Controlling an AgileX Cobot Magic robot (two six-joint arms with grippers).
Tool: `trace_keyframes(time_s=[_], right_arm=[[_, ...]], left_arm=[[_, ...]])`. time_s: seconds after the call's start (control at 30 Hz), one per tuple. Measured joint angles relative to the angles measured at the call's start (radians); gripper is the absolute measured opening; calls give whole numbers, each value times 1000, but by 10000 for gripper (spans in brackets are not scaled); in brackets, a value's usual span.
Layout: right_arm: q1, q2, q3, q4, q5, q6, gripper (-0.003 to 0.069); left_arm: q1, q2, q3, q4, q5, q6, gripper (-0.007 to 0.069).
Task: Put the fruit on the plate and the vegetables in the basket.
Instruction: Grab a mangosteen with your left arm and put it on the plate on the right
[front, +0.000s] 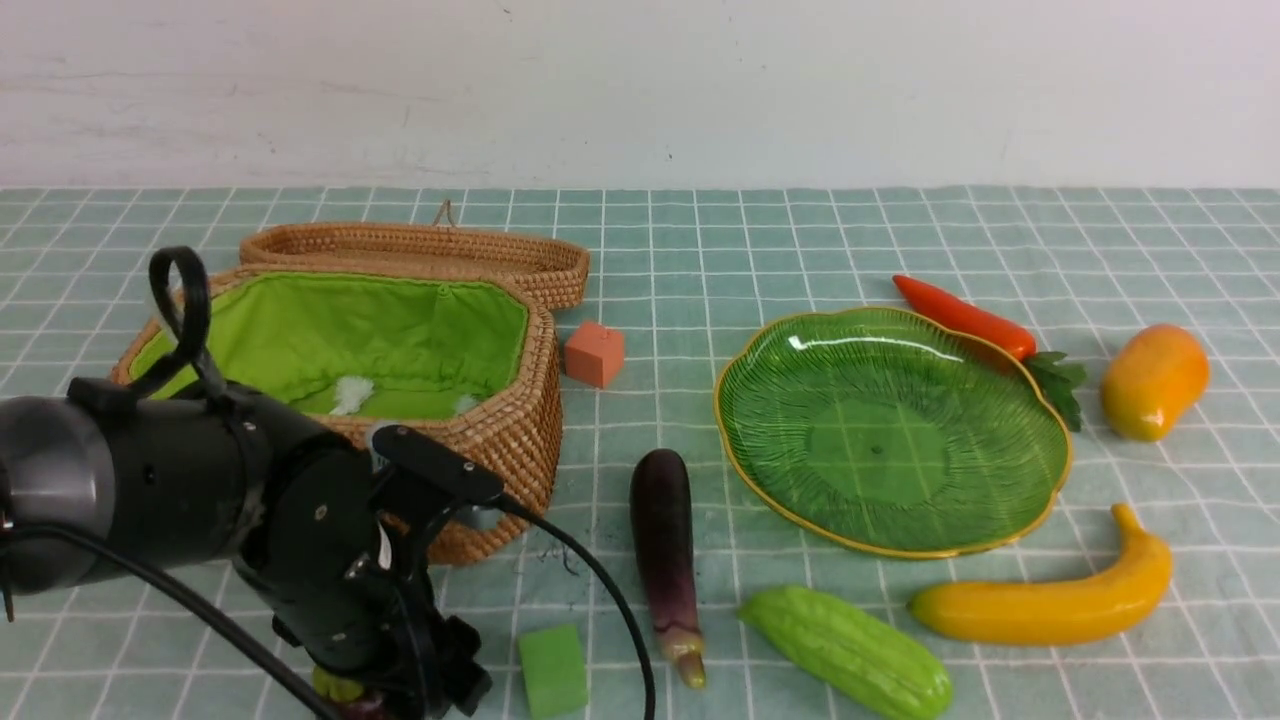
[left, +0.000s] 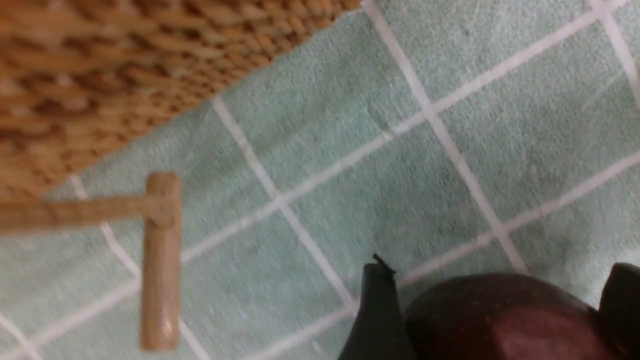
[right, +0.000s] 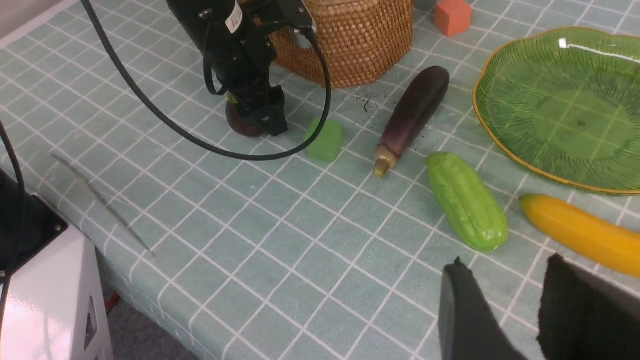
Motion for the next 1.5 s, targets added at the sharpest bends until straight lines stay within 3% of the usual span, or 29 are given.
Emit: trace_keyframes(time_s=[0.2, 0.33, 0.47, 0.7, 0.93, 1.07, 1.2, 1.33, 1.43, 1.5], right_arm=[[0, 0, 0, -107, -30, 60, 235], [0, 0, 0, -303, -104, 296, 235], [0, 0, 0, -389, -137, 410, 235], [0, 0, 0, -370, -132, 424, 235], [0, 0, 0, -352, -128, 416, 235], [0, 0, 0, -352, -128, 413, 235], [0, 0, 0, -348, -128, 400, 235], [0, 0, 0, -338, -139, 393, 235], [0, 0, 0, -334, -150, 389, 235], [0, 0, 0, -333, -155, 379, 235]], left_arm=[[-64, -51, -80, -59, 77, 0, 511], [-232, -82, -222, -98, 12, 0, 511], [-289, 47, -416, -169, -101, 0, 511], [-290, 407, -812, -228, -129, 9, 511], [-290, 613, -1046, -216, -94, 20, 523], [-290, 638, -1080, -206, -69, 23, 649], [-290, 619, -1084, -200, -4, 23, 664], [-290, 549, -1084, -169, 159, 0, 601], [-290, 451, -1085, -106, 368, -83, 430], [-290, 389, -1087, -59, 473, -139, 253]])
